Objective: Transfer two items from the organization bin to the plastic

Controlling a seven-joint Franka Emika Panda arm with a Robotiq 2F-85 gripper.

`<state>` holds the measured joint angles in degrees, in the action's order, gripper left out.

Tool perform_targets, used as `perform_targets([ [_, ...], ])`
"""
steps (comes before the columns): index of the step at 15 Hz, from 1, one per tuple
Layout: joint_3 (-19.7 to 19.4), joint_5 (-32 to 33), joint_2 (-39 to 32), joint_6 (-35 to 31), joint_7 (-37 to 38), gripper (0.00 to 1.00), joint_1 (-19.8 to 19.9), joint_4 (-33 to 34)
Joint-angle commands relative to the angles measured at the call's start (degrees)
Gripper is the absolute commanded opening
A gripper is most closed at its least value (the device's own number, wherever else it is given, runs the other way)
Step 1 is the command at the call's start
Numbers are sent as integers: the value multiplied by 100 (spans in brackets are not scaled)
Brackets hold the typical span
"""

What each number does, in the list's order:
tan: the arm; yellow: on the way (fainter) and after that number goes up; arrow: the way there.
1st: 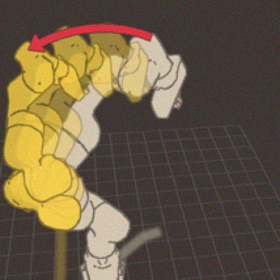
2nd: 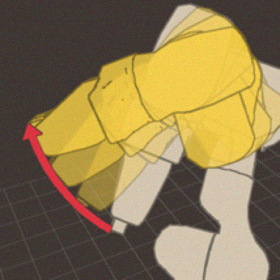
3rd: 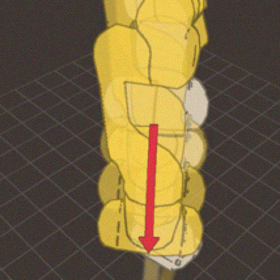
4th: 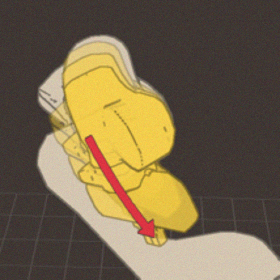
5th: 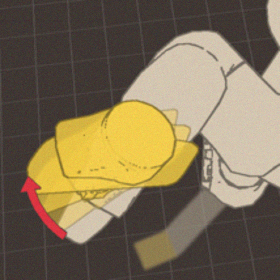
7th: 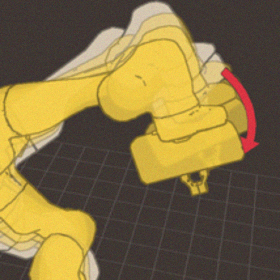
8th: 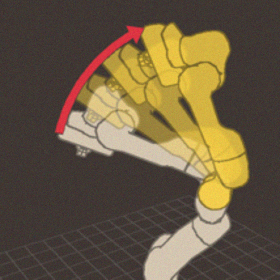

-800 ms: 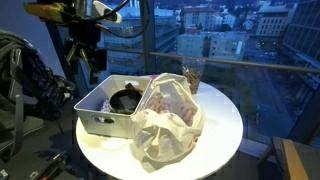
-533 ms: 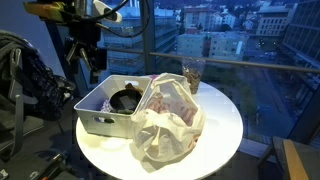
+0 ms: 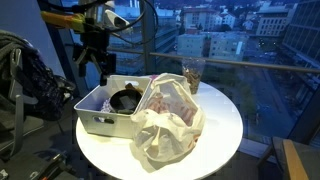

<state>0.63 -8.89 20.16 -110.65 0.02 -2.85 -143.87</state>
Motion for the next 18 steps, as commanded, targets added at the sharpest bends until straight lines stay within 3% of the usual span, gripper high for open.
perform_targets([
  [1, -13, -62, -1446, -59, -629, 100, -93, 1175],
  [3, 42, -139, -2166, 102, -937, 100, -116, 1787],
  [6, 209, -170, -3253, -165, -1401, 100, -125, 2556],
  [10, 494, 174, -4468, -1024, -1364, 100, -221, 3403],
  [15, 380, 1208, -5144, -1972, -1195, 100, -413, 3826],
  [18, 408, 1371, -5332, -2267, -1267, 100, -288, 3846],
])
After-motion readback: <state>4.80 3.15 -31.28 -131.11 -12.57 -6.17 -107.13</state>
